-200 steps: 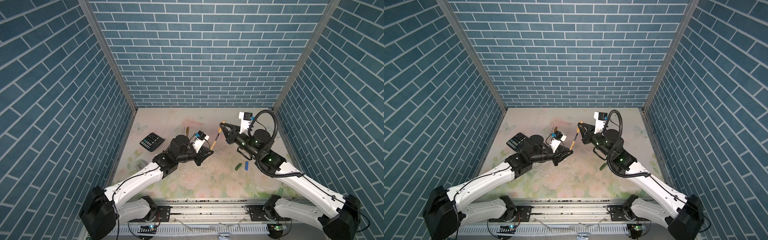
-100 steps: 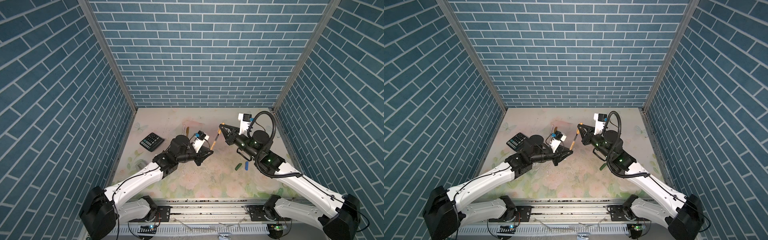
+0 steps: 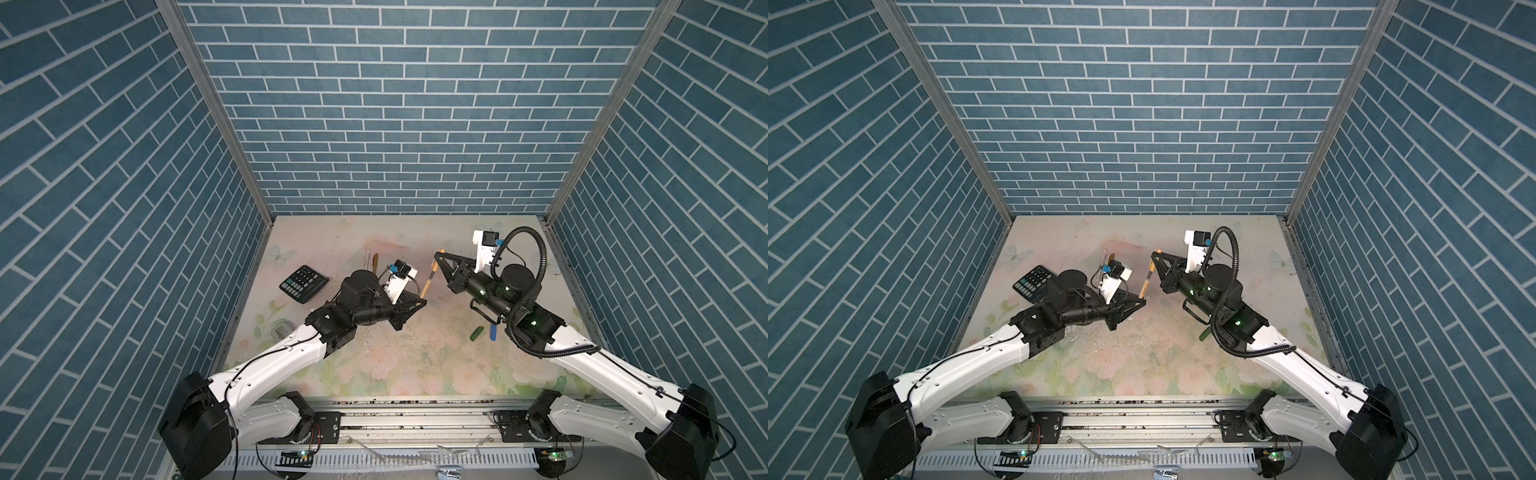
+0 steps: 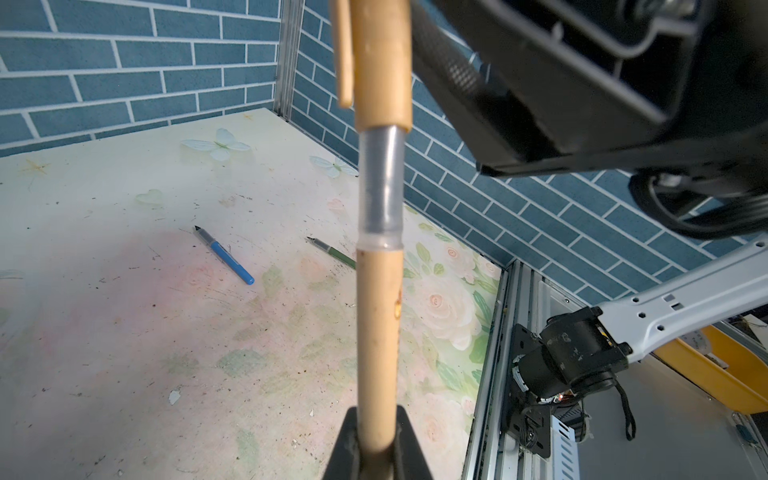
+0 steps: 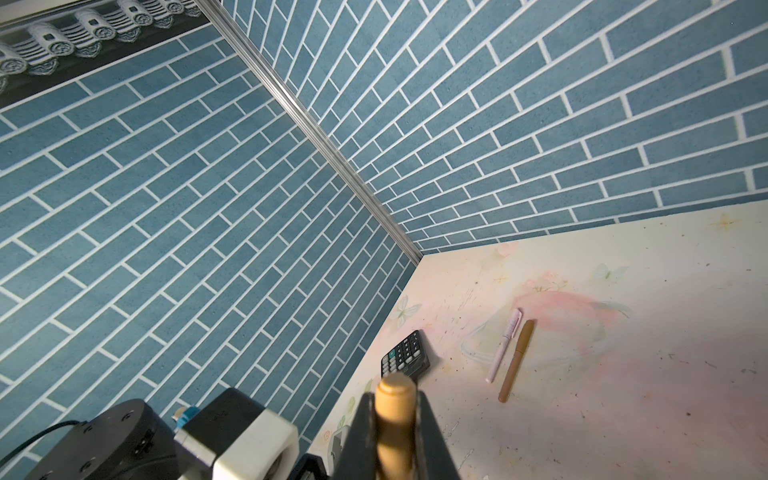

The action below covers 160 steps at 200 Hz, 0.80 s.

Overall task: Insert the pens into the pen caps
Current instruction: 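Lower the tan cap onto the pen nib held by the left gripper, then open the right gripper and lift it off the capped pen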

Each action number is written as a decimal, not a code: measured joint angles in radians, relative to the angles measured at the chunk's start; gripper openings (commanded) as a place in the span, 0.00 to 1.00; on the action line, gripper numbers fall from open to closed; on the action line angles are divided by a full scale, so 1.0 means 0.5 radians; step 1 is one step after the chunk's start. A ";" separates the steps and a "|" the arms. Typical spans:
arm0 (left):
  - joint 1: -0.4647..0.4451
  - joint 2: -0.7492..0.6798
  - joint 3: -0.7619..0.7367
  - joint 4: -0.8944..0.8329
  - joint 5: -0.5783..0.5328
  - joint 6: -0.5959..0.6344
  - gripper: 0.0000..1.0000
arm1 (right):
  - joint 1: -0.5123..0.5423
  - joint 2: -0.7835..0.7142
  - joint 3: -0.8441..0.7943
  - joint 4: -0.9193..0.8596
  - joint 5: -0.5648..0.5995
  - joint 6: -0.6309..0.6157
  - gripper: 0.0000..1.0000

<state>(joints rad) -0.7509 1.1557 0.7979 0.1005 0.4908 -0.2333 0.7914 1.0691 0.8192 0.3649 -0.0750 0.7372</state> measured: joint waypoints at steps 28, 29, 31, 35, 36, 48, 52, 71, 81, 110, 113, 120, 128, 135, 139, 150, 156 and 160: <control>0.014 0.000 0.000 0.036 0.005 -0.052 0.00 | 0.015 0.014 -0.016 0.031 -0.003 0.014 0.09; 0.014 0.000 0.000 0.037 0.005 -0.053 0.00 | 0.015 0.014 -0.016 0.032 -0.005 0.014 0.09; 0.014 0.000 0.000 0.038 0.007 -0.057 0.00 | 0.016 0.017 -0.016 0.034 -0.009 0.014 0.09; 0.017 0.000 0.000 0.040 0.007 -0.064 0.00 | 0.019 0.021 -0.016 0.038 -0.014 0.014 0.09; 0.017 0.000 0.000 0.040 0.007 -0.066 0.00 | 0.019 0.023 -0.016 0.039 -0.018 0.014 0.09; 0.018 0.000 0.001 0.040 0.007 -0.089 0.00 | 0.019 0.033 -0.016 0.042 -0.034 0.014 0.11; 0.020 0.000 0.003 0.037 0.007 -0.095 0.00 | 0.019 0.037 -0.016 0.042 -0.040 0.013 0.11; 0.021 0.005 0.079 -0.057 -0.012 -0.128 0.00 | 0.024 0.047 -0.013 0.047 -0.050 0.011 0.12; 0.020 0.015 0.135 -0.100 -0.022 -0.139 0.00 | 0.024 0.047 0.006 0.055 -0.042 -0.005 0.13; 0.018 0.104 0.297 -0.125 -0.038 -0.122 0.00 | 0.013 0.046 0.089 0.060 0.031 -0.069 0.14; 0.018 0.112 0.308 -0.121 -0.038 -0.119 0.00 | 0.011 0.046 0.097 0.056 0.039 -0.076 0.15; 0.018 0.133 0.325 -0.104 -0.037 -0.106 0.00 | 0.008 0.046 0.116 0.042 0.053 -0.096 0.15; 0.021 0.148 0.330 -0.077 -0.034 -0.089 0.00 | 0.005 0.047 0.134 0.025 0.061 -0.117 0.17; 0.025 0.158 0.331 -0.056 -0.028 -0.076 0.00 | 0.004 0.047 0.150 0.000 0.067 -0.131 0.20; 0.028 0.163 0.330 -0.043 -0.021 -0.067 0.00 | 0.004 0.047 0.161 -0.018 0.069 -0.133 0.22; 0.035 0.168 0.321 0.028 -0.031 -0.045 0.00 | 0.008 0.047 0.194 -0.088 0.042 -0.130 0.26; 0.045 0.167 0.314 0.089 -0.044 -0.041 0.00 | 0.023 0.047 0.209 -0.141 0.016 -0.132 0.28; 0.055 0.163 0.305 0.137 -0.051 -0.040 0.00 | 0.033 0.048 0.218 -0.175 -0.002 -0.134 0.29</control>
<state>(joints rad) -0.7235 1.2369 0.9504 0.1688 0.4652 -0.2535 0.8078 1.0931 0.9283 0.2771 -0.0757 0.6704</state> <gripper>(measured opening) 0.130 0.255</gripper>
